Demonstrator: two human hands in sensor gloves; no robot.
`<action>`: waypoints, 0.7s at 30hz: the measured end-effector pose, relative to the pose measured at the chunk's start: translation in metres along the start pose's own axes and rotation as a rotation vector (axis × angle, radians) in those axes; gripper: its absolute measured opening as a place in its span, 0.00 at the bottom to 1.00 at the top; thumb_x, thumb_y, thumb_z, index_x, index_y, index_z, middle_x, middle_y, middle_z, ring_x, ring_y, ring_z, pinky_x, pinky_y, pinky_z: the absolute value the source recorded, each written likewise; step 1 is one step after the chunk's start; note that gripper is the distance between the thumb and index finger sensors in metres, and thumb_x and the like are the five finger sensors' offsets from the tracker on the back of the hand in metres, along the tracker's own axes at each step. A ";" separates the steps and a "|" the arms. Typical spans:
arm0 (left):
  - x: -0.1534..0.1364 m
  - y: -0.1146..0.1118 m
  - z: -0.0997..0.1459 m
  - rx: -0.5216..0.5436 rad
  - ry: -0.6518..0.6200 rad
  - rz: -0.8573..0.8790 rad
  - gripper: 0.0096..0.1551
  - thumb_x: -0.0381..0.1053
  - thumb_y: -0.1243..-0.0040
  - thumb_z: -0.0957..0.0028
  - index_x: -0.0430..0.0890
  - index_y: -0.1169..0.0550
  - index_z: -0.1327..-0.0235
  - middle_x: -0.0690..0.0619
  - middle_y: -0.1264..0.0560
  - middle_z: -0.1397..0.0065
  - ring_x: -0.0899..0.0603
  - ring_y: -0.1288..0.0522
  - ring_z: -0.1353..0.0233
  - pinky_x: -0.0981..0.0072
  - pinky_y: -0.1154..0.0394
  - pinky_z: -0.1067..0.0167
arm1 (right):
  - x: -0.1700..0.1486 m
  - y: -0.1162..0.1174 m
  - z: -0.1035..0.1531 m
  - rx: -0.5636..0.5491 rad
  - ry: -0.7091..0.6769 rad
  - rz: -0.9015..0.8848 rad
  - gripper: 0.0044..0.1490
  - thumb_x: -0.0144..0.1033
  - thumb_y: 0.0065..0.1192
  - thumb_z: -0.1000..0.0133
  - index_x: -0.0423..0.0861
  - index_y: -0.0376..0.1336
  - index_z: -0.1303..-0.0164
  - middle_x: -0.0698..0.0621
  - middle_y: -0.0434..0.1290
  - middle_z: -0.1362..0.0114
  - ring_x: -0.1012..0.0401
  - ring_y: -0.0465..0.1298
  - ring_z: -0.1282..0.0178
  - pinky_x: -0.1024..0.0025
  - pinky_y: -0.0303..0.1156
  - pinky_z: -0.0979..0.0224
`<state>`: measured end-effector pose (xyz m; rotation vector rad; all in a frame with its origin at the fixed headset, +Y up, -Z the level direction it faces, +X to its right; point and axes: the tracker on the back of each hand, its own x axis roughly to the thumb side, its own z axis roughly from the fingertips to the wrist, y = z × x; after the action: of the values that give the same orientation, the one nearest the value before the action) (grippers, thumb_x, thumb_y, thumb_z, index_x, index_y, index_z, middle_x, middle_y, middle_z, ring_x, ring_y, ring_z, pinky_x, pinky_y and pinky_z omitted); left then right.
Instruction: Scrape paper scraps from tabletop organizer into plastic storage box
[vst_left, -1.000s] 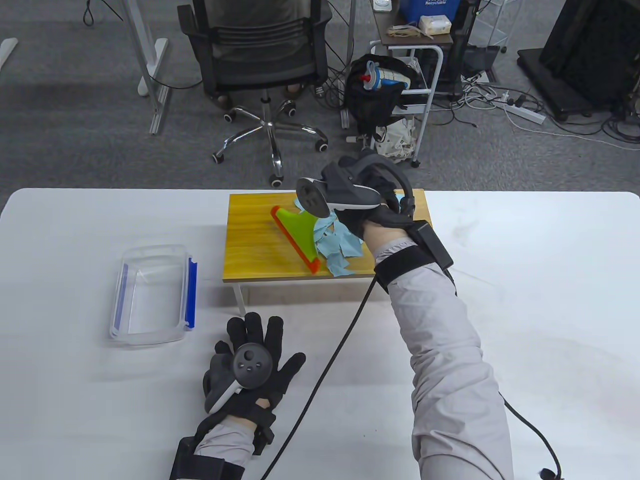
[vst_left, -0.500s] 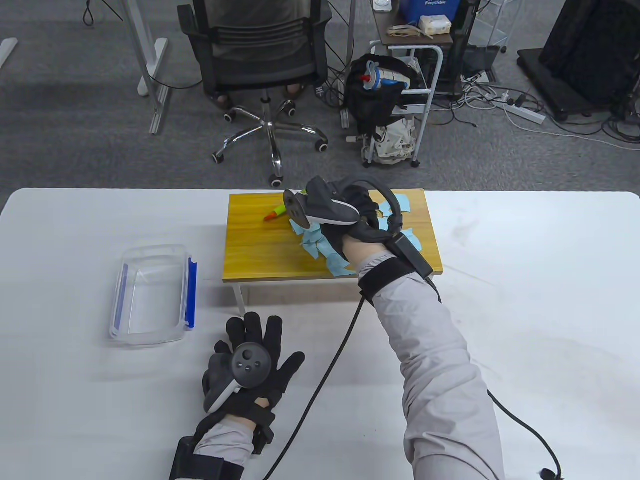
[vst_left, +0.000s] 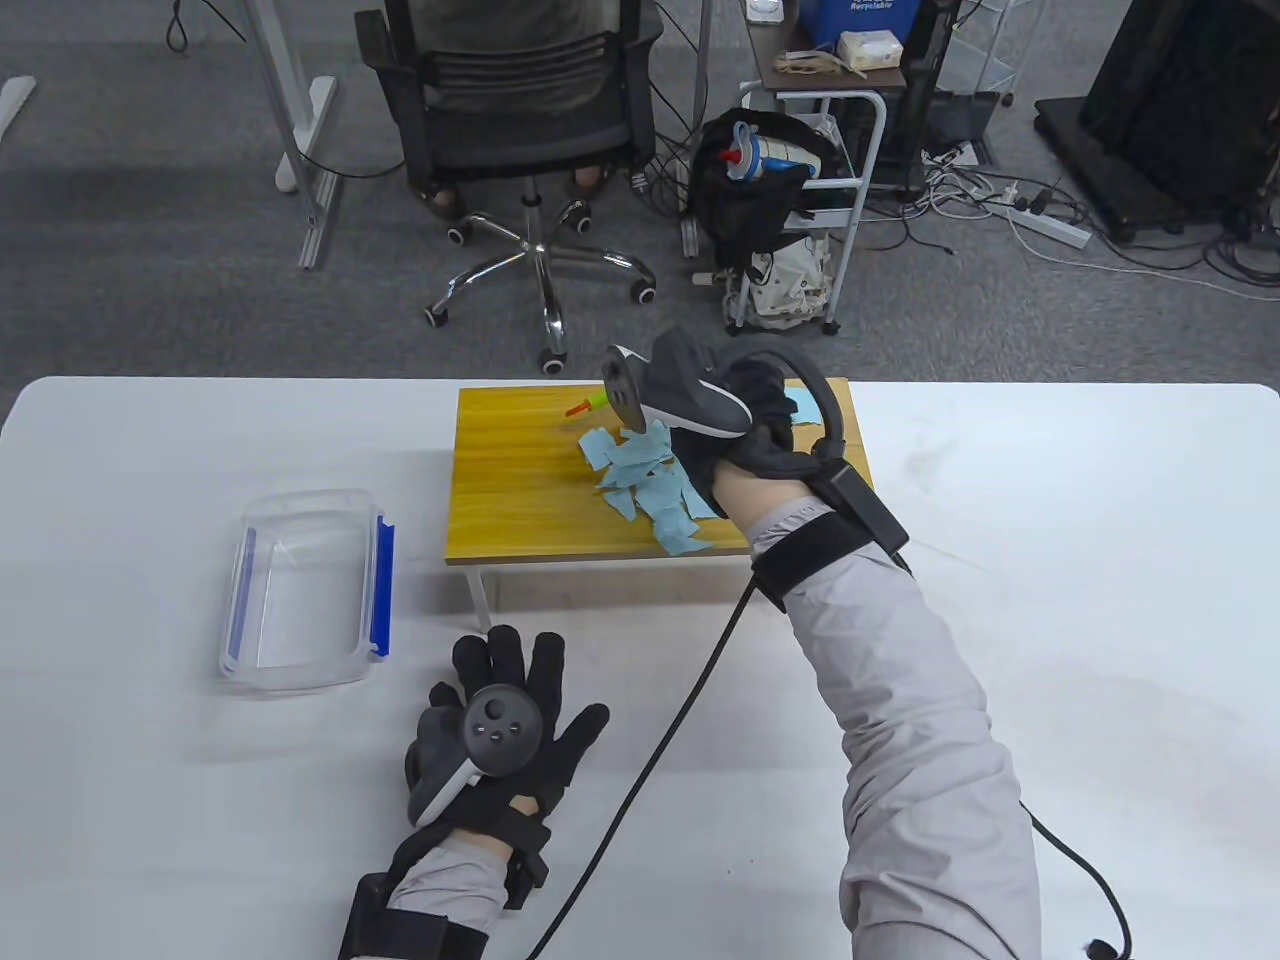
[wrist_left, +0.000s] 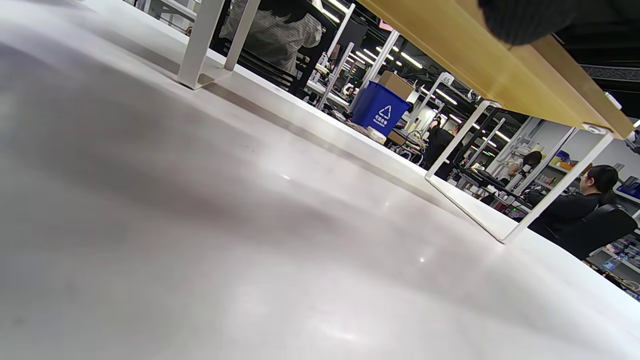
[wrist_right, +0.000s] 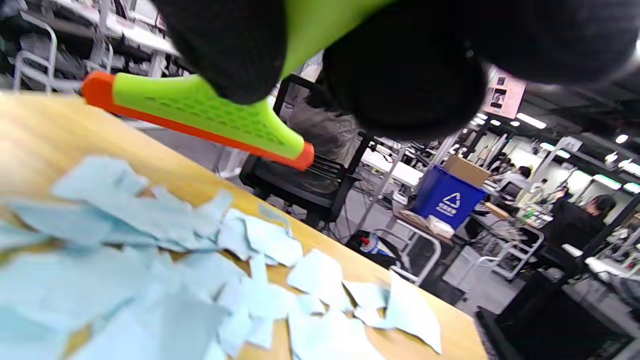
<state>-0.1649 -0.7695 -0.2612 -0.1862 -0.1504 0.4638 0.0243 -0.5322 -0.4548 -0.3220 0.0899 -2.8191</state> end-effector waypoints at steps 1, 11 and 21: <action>0.000 0.000 0.000 0.000 0.000 0.000 0.50 0.77 0.56 0.41 0.58 0.61 0.18 0.42 0.73 0.16 0.27 0.77 0.20 0.18 0.69 0.34 | -0.002 -0.003 0.001 0.000 -0.014 -0.035 0.44 0.36 0.73 0.49 0.48 0.55 0.24 0.40 0.73 0.35 0.45 0.81 0.54 0.48 0.77 0.55; 0.000 -0.001 0.000 -0.010 0.003 0.002 0.50 0.77 0.56 0.41 0.57 0.61 0.18 0.42 0.73 0.16 0.27 0.77 0.20 0.18 0.69 0.34 | 0.014 0.003 0.007 0.067 -0.409 -0.041 0.33 0.18 0.77 0.55 0.55 0.68 0.42 0.51 0.71 0.32 0.43 0.62 0.27 0.29 0.52 0.25; 0.000 0.000 0.000 -0.009 0.004 0.007 0.50 0.77 0.56 0.41 0.58 0.61 0.18 0.42 0.73 0.16 0.27 0.77 0.20 0.18 0.69 0.34 | 0.011 0.010 0.004 -0.176 -0.397 0.226 0.31 0.16 0.74 0.52 0.58 0.67 0.45 0.54 0.68 0.31 0.47 0.58 0.22 0.34 0.47 0.19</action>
<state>-0.1652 -0.7699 -0.2612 -0.1961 -0.1474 0.4696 0.0179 -0.5450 -0.4501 -0.8472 0.2692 -2.4765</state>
